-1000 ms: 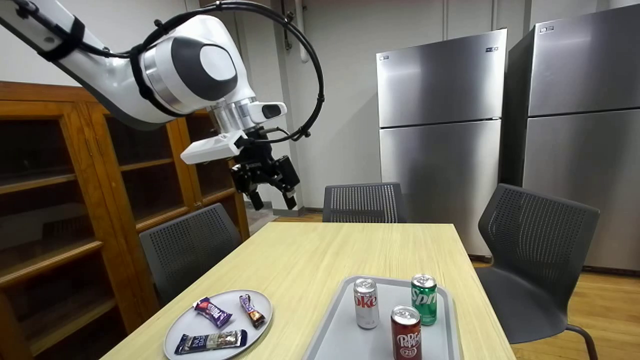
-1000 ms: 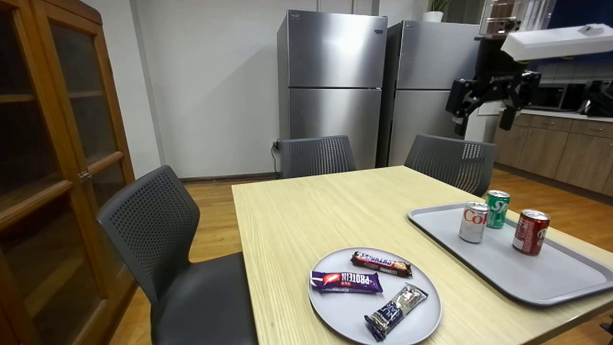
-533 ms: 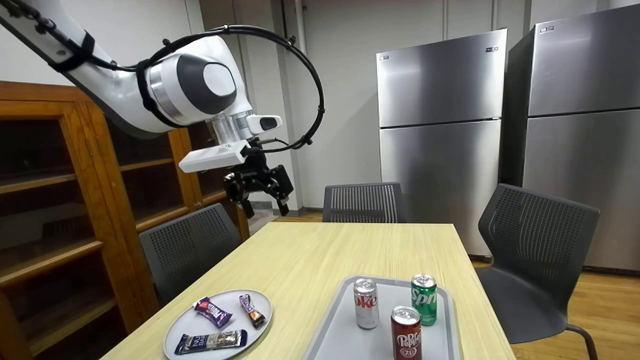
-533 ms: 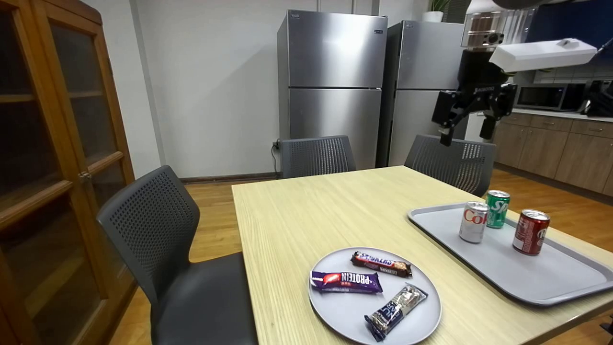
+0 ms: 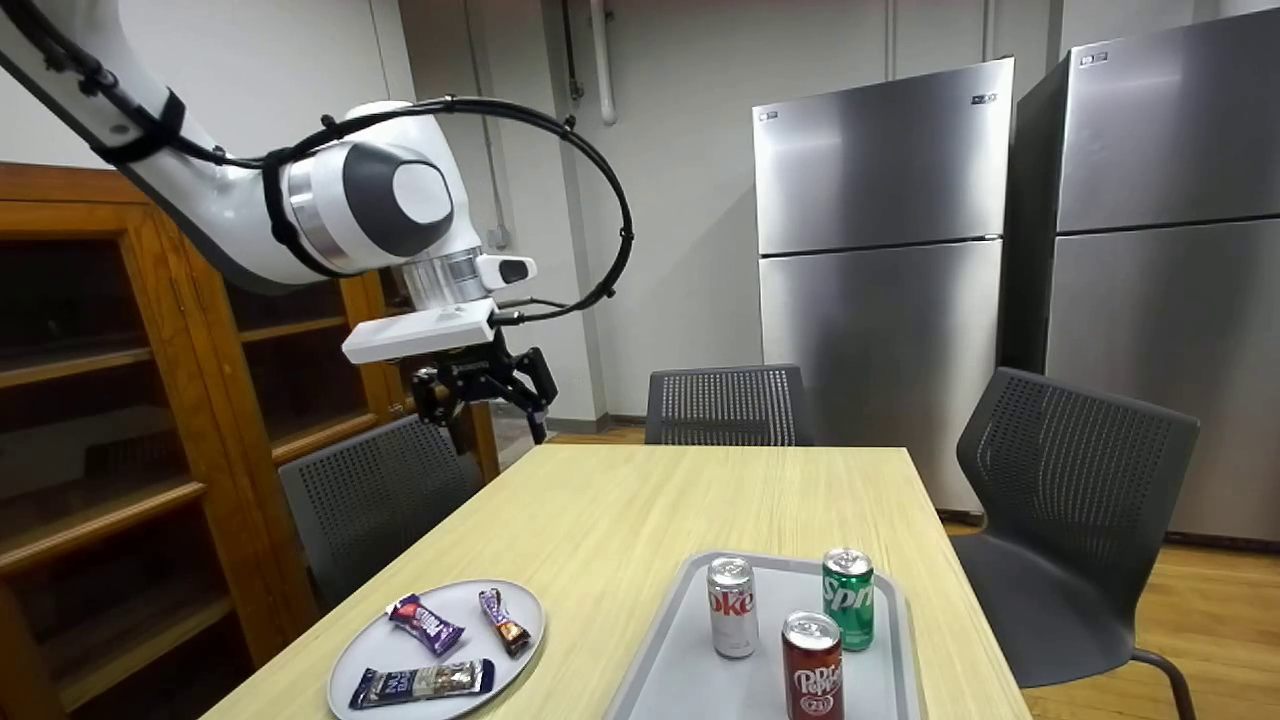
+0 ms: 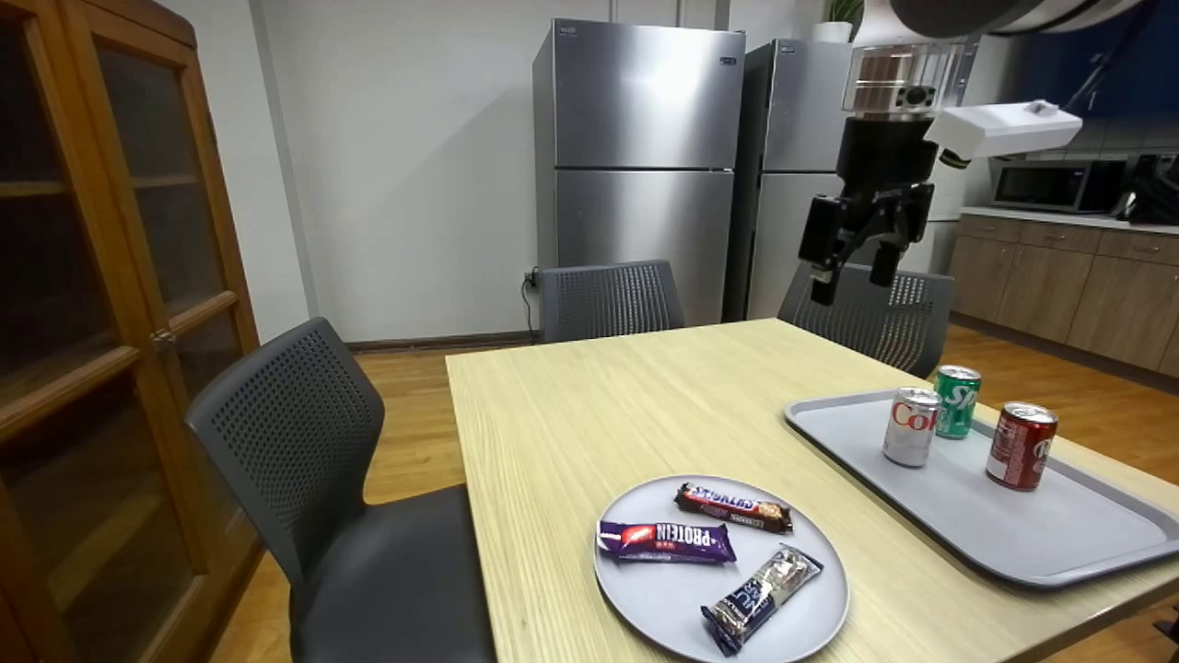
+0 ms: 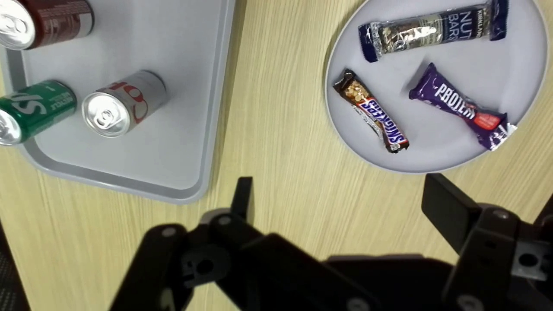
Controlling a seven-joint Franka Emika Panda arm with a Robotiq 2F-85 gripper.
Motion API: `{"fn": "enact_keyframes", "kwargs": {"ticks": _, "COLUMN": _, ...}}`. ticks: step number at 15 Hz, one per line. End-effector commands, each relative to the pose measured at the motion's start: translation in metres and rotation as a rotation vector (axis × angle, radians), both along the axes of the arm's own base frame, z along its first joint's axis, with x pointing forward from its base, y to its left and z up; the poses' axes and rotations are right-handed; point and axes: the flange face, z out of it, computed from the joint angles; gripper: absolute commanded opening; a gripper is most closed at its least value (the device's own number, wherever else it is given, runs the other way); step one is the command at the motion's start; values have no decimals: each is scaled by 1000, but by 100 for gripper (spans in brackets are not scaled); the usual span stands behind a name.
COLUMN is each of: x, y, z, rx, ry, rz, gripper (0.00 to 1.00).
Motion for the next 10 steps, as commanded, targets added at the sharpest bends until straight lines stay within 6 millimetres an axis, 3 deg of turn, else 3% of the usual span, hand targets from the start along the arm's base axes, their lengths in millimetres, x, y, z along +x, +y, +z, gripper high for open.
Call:
{"fn": "enact_keyframes", "kwargs": {"ticks": 1, "x": 3, "y": 30, "z": -6, "rx": 7, "ry": -3, "rz": 110, "gripper": 100}}
{"fn": "enact_keyframes", "kwargs": {"ticks": 10, "x": -2, "y": 104, "z": -42, "rx": -3, "ry": -8, "rz": 285, "gripper": 100}}
